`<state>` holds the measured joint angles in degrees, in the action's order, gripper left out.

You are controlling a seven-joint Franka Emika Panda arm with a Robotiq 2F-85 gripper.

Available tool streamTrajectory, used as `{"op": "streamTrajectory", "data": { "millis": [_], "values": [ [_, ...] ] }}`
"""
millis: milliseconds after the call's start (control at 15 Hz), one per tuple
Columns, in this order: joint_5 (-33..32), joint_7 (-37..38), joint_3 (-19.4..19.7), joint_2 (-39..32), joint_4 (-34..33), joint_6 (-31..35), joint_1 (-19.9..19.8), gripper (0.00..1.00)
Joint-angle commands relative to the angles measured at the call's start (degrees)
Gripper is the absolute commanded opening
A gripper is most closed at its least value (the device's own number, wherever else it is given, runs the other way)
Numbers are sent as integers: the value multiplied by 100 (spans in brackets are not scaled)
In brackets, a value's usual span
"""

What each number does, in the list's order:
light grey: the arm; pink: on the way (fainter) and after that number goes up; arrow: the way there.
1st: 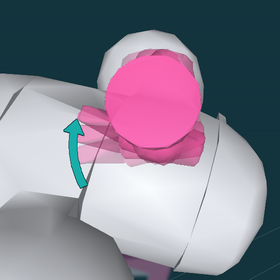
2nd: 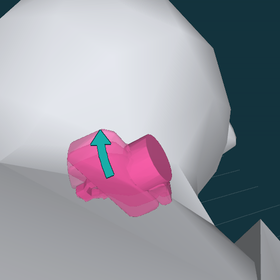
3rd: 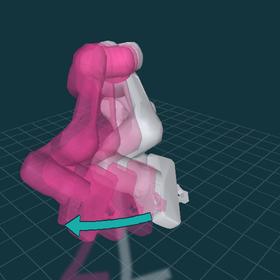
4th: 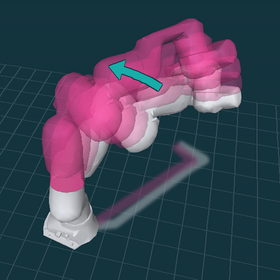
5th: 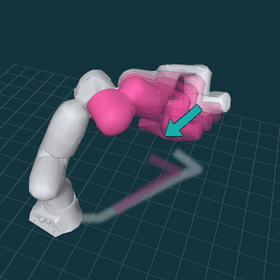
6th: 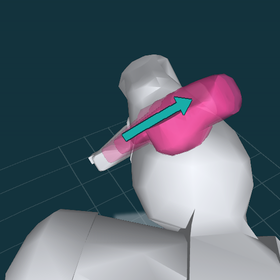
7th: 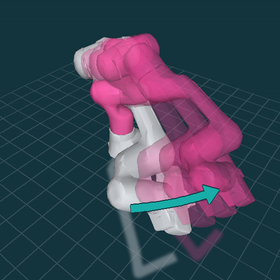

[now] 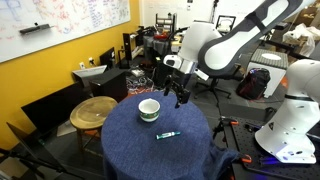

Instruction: Pick up the marker and put it in the cup

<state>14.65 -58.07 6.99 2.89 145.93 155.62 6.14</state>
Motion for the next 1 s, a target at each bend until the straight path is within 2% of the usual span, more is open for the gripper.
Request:
{"op": "streamTrajectory", "data": {
  "millis": [0, 200, 600, 667, 933],
  "values": [
    [124, 44, -325, -503, -276, 181, -131, 100],
    [62, 131, -519, -800, -382, 181, -271, 100],
    [-702, 1024, -684, -1272, -636, -40, -437, 100],
    [-519, 772, -809, -1101, -445, 59, -543, 100],
    [-685, 957, -839, -1256, -532, 61, -585, 100]
  ]
}}
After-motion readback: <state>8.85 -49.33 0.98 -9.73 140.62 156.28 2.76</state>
